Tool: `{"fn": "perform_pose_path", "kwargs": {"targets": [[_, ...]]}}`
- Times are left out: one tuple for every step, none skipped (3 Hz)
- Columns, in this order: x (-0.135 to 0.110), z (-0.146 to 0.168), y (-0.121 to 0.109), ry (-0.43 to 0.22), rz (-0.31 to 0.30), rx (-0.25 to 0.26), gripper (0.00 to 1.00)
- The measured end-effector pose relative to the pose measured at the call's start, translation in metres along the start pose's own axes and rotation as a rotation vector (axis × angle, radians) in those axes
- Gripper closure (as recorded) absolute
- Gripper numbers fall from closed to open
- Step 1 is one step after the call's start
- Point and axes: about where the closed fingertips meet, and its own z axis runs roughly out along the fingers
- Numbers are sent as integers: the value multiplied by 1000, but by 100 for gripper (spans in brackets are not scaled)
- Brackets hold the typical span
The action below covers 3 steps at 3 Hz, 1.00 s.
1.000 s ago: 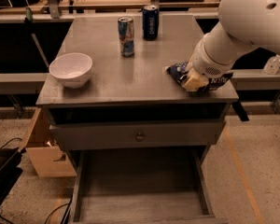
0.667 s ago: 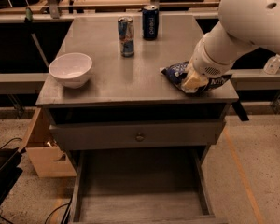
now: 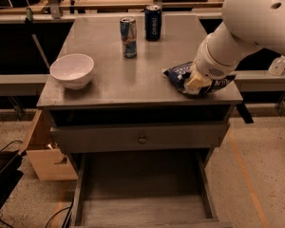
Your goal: Place blue chip bag into middle drawer
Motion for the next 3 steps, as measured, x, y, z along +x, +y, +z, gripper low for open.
{"fn": "perform_pose_path", "kwargs": {"targets": [[3,-21,-13,-18,-11,25,100],[17,-72,-23,-71,-10,57,100],[28,-117,-7,-154,0,52,100]]}}
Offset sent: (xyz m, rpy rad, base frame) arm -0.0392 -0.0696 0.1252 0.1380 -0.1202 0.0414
